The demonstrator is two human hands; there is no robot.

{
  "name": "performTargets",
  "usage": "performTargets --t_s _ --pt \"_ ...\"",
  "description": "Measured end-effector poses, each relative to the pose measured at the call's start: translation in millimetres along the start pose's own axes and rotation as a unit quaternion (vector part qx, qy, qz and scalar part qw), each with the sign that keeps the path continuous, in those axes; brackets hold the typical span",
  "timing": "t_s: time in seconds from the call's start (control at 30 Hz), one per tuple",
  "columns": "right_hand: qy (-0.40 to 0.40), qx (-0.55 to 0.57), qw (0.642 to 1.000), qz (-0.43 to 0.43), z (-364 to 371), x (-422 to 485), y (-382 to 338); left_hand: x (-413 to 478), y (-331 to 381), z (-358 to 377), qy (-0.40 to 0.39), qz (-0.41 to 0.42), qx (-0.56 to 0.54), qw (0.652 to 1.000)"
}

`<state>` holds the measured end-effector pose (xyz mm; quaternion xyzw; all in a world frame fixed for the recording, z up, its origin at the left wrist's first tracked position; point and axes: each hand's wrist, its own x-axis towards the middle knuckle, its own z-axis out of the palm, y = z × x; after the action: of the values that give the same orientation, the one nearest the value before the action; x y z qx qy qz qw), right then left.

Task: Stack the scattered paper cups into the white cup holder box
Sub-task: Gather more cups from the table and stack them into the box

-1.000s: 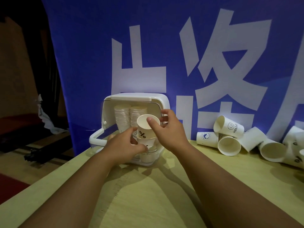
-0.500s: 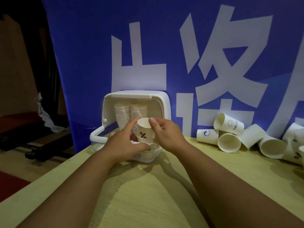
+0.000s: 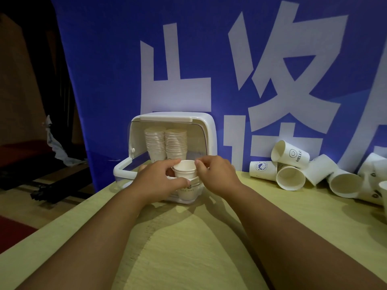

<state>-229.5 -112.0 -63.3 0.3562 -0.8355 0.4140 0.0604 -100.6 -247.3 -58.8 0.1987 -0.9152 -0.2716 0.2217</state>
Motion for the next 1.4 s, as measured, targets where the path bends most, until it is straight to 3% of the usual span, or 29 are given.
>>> performTargets --t_s 0.2,0.3,0.43,0.6,0.73,0.87,0.93,1.1,1.4 --pt "0.051 0.076 0.996 -0.002 -6.3 -9.2 5.2 0.9 3.8 -5.1 0.026 0.02 -0.049 0.998" --pt "0.097 0.094 0.991 0.021 -13.2 -12.4 7.1 0.0 12.7 -4.1 0.094 0.052 -0.054 0.993" --pt "0.102 0.089 0.988 0.076 -35.3 -18.4 17.8 -8.2 32.6 2.2 0.174 0.134 -0.03 0.975" --pt "0.106 -0.032 0.985 0.133 -80.2 -39.0 65.8 -24.5 58.8 33.1 0.093 0.22 0.018 0.971" --pt "0.139 -0.122 0.964 0.189 -106.0 -59.3 115.0 -32.2 69.3 69.2 0.007 0.229 0.031 0.973" --pt "0.186 -0.087 0.95 0.237 -123.1 -55.3 131.1 -35.1 82.2 100.6 -0.107 0.223 0.118 0.962" --pt "0.163 -0.082 0.952 0.245 -126.4 -54.2 136.3 -26.3 92.0 111.2 -0.134 0.207 0.166 0.955" --pt "0.136 -0.056 0.959 0.243 -129.8 -51.9 151.0 12.8 138.4 149.0 -0.162 0.148 0.201 0.955" --pt "0.22 -0.027 0.936 0.275 -127.9 -43.5 154.4 66.6 184.3 194.9 -0.202 0.11 0.293 0.928"
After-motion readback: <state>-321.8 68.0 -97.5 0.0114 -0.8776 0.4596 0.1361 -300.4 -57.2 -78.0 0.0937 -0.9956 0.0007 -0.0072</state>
